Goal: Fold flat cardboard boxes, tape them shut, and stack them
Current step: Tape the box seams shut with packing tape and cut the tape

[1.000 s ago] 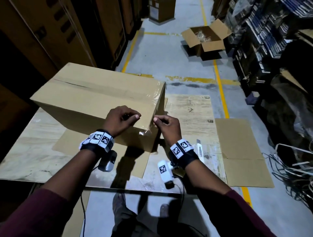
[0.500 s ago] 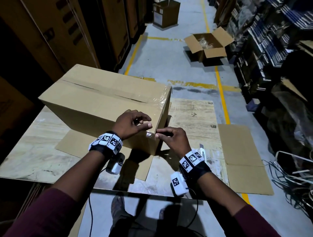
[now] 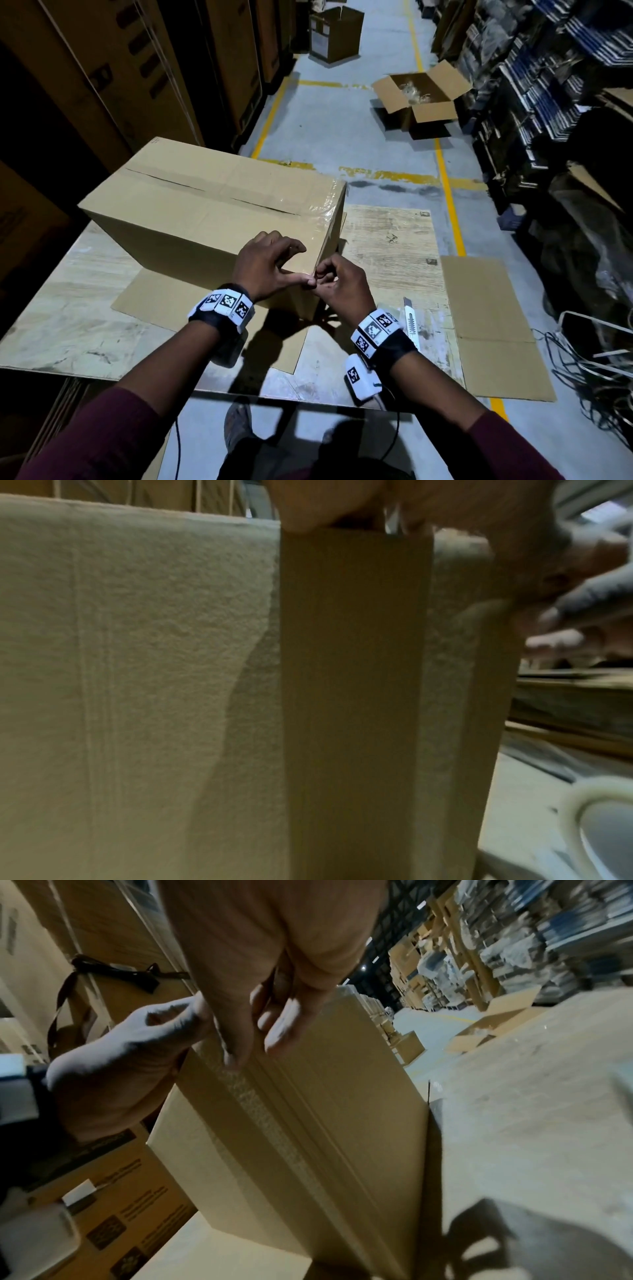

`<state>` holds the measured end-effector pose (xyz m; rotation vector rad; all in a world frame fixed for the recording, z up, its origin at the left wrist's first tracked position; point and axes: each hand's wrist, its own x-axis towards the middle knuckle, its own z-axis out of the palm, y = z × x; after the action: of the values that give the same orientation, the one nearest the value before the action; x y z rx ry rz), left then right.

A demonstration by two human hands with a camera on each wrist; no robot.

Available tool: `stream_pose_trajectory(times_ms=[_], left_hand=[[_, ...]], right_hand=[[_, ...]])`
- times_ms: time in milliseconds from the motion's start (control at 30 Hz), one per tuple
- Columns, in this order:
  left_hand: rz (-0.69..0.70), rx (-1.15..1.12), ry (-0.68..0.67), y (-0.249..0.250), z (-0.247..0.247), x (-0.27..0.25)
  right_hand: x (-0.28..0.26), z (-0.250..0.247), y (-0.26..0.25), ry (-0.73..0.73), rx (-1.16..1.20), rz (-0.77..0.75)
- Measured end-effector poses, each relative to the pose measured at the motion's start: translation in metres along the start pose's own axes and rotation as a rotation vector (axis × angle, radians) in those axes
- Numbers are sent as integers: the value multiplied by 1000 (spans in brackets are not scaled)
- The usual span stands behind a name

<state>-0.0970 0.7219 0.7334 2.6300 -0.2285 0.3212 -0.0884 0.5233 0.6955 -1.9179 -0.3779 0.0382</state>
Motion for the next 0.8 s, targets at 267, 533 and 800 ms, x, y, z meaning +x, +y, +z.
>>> stream_pose_trajectory(times_ms=[267, 533, 800], left_hand=[[52, 96, 47, 2, 16, 1], [-141, 146, 86, 30, 20, 8], [-47, 76, 45, -4, 10, 7]], right_hand=[[45, -49, -5, -53, -216, -68], [170, -41, -29, 9, -422, 204], [162, 11, -11, 240, -255, 333]])
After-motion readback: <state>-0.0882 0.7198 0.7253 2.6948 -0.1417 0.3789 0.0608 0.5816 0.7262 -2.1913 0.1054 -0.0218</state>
